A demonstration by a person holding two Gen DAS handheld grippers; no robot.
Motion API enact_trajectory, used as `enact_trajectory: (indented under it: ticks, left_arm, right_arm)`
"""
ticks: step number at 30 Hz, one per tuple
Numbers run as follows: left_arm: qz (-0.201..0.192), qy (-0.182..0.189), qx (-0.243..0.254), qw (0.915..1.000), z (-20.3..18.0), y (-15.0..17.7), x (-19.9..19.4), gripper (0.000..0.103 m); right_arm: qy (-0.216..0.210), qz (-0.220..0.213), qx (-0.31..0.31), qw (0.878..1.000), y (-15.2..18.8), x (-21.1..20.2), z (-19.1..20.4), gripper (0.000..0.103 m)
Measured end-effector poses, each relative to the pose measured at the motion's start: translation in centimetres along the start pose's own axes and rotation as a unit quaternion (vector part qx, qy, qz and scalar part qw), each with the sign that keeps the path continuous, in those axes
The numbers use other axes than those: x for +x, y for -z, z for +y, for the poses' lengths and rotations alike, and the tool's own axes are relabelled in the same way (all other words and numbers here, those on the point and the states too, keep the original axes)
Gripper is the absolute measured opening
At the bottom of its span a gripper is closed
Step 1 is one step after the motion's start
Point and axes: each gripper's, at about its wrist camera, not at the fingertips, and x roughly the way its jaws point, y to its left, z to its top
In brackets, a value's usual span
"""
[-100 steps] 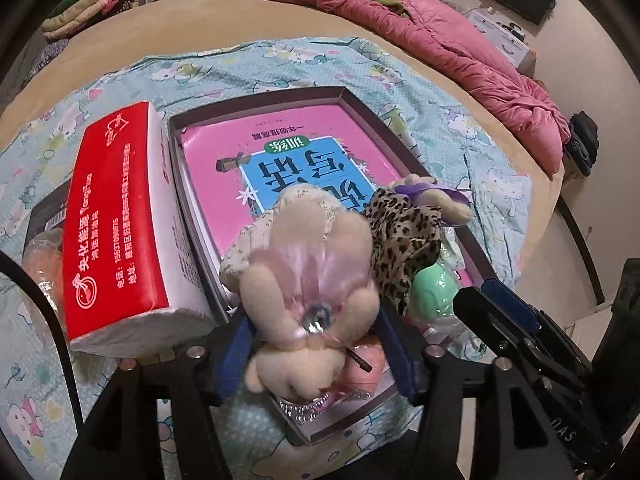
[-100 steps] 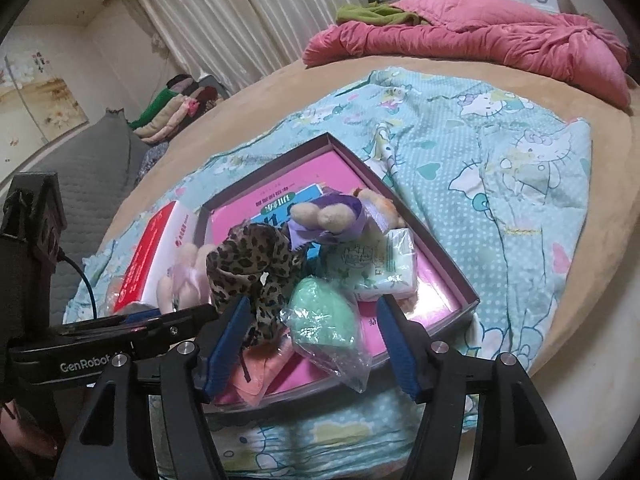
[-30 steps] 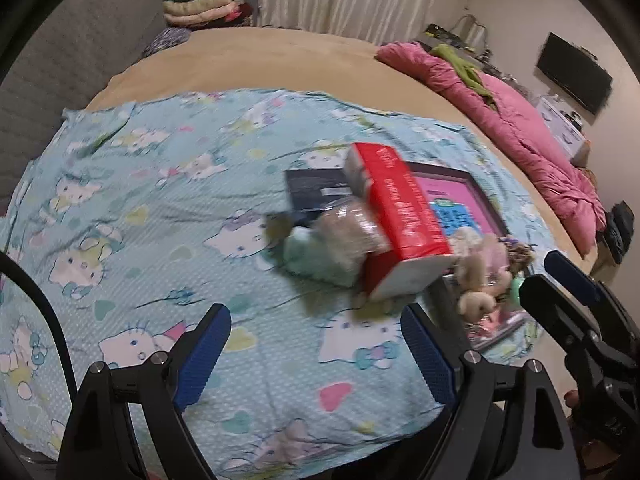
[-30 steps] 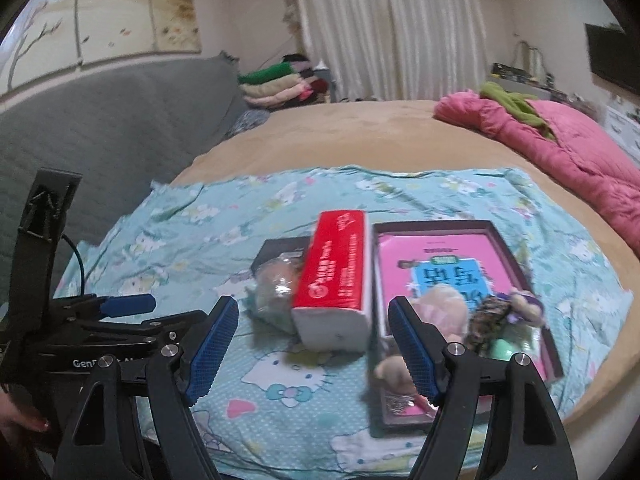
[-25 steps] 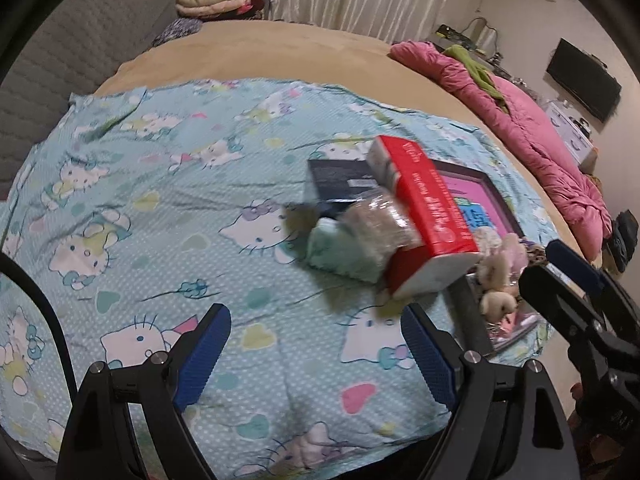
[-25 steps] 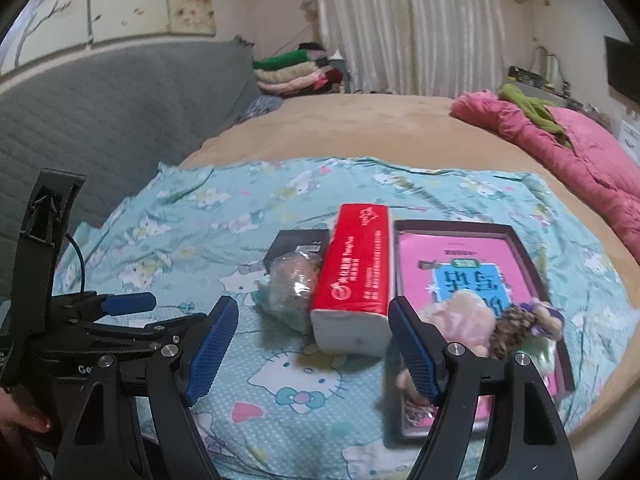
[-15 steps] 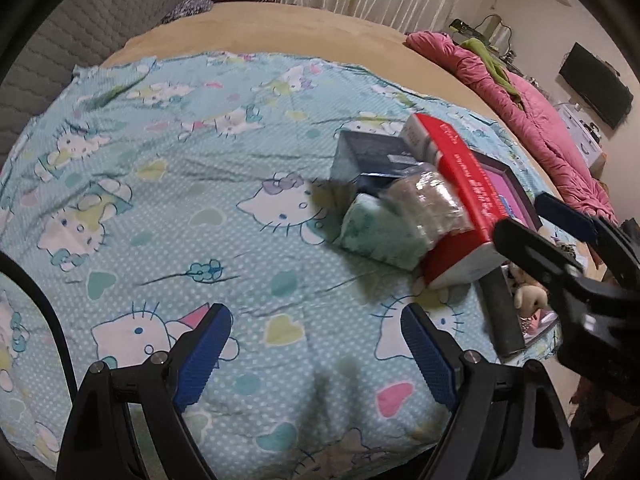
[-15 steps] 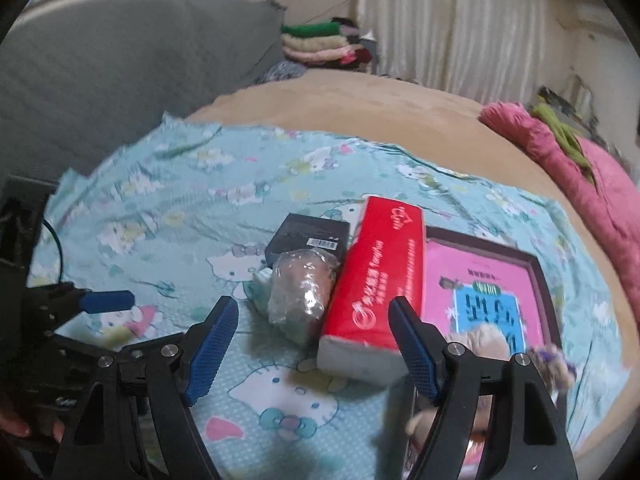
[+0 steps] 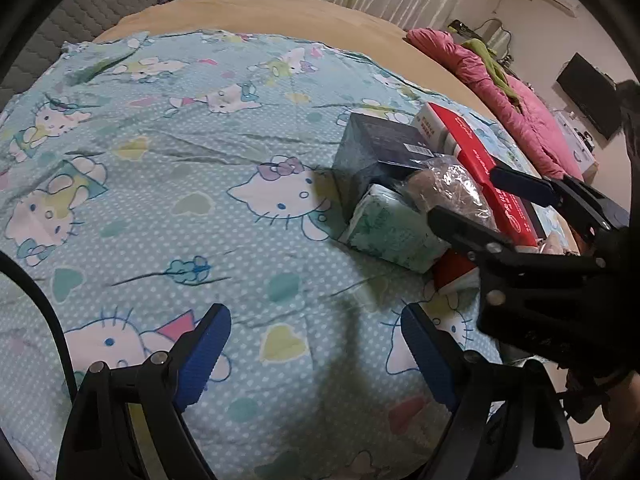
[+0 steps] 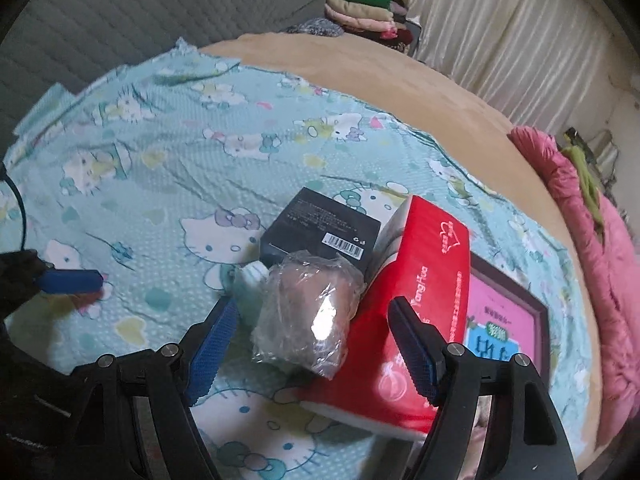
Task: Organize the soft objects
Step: 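Grasp the pale green tissue pack with the left tool while the right tool grasps the clear bag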
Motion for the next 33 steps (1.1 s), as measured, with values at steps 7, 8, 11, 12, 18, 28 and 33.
enact_trajectory:
  ticks: [7,8,11,12,18,28,33]
  left_arm:
    - [0.003,0.006,0.003,1.0000,0.2,-0.6,1.1,0.087]
    - [0.002,0.007,0.002,1.0000,0.3,-0.7,1.2,0.087]
    - [0.002,0.014,-0.004,0.9999,0.6,-1.0,1.6,0.087]
    - [0.003,0.017,-0.007,0.9998,0.6,-1.2,1.9,0.087]
    - [0.004,0.042,-0.022,0.9989,0.4,-2.6,3.1,0.087]
    - [0.006,0.092,-0.066,0.9936,-0.2,-4.8,4.2,0.087]
    - [0.034,0.119,-0.126,0.9842,-0.5,-5.7,5.6,0.087]
  right_arm:
    - [0.011,0.003,-0.038,0.999,-0.4,1.1,0.6,0.061]
    - [0.006,0.005,-0.039,0.999,-0.5,1.2,0.6,0.058]
    - [-0.005,0.004,-0.033,0.999,-0.5,1.4,0.3,0.054]
    - [-0.010,0.001,-0.024,1.000,-0.4,1.2,0.0,0.051]
    - [-0.042,-0.046,0.049,0.997,0.0,-1.3,-2.3,0.041]
    - [-0.071,-0.108,0.150,0.980,2.4,-7.0,-6.5,0.039]
    - [-0.076,-0.115,0.192,0.972,3.5,-8.2,-8.6,0.039]
